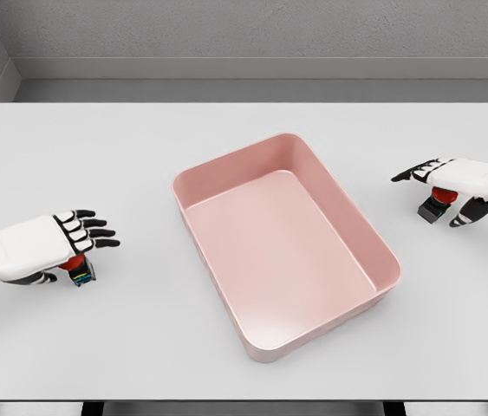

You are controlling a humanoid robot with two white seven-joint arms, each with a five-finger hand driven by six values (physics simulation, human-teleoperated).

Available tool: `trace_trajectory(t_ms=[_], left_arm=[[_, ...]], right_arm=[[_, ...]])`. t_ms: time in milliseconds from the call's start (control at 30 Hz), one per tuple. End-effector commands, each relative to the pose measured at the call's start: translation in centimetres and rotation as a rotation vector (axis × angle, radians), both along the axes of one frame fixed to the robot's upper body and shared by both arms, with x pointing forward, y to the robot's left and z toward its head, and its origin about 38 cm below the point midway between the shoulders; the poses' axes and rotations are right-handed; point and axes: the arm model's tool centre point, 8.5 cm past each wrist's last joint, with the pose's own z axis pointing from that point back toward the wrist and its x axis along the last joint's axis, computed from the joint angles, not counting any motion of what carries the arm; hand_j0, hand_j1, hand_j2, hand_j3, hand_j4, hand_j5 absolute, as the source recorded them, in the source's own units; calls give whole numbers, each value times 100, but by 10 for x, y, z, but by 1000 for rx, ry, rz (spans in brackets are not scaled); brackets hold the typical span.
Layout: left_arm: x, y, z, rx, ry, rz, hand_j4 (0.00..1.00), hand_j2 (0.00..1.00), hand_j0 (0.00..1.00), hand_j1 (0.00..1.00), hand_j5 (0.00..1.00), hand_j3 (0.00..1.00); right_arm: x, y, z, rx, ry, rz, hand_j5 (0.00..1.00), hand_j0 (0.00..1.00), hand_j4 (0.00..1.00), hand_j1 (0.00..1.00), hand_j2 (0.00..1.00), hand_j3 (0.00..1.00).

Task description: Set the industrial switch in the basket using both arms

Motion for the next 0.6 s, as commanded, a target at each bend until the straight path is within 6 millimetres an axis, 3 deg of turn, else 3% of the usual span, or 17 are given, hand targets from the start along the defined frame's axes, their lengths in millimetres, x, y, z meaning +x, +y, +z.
trace_trajectory(t_ms=[0,200,333,567], left_arm=[[0,0,0,3,1,-1,100,100,100,100,100,100],[-2,0,-3,12,7,-6,100,100,100,100,100,100],[-2,0,-3,13,7,-5,100,100,100,100,100,100],[-1,1,-2,11,5,-4,81,81,81,81,81,81]], right_arm=[[2,-4,-3,4,6,-20,100,100,100,100,100,100],[2,-6,-5,1,9,-25,97,97,97,97,97,97],[2,-6,-6,-1,14,-22,86,86,86,86,86,86],[2,-7,-7,-7,15,-23,72,72,72,72,72,72]])
